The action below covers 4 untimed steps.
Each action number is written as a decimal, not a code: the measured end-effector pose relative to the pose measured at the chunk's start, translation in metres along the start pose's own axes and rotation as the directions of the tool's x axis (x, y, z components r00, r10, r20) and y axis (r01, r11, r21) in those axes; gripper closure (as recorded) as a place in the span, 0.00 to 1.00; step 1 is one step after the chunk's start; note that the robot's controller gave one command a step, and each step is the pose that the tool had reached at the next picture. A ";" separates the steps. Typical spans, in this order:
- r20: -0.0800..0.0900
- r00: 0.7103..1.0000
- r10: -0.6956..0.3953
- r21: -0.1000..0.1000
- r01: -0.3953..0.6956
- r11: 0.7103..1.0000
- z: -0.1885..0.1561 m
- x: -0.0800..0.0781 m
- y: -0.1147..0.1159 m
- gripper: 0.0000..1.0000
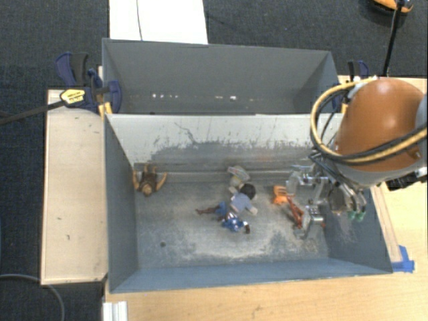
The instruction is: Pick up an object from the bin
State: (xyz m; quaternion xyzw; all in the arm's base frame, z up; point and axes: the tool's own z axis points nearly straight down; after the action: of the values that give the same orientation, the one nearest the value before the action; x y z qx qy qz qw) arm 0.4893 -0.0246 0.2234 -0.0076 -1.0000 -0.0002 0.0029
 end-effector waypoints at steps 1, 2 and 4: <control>0.008 1.000 -0.001 0.000 0.001 1.000 -0.004 -0.002 0.000 0.00; 0.005 1.000 -0.002 0.001 0.002 1.000 -0.006 -0.001 0.001 0.00; 0.016 0.998 -0.064 0.001 0.064 0.998 0.021 -0.018 0.035 0.00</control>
Offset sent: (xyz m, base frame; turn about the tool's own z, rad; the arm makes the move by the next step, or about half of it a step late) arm 0.0003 0.0568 0.1026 0.0678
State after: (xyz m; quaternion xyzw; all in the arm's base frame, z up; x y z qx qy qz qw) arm 0.5074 0.0103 0.2022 0.0244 -0.9997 0.0000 -0.0051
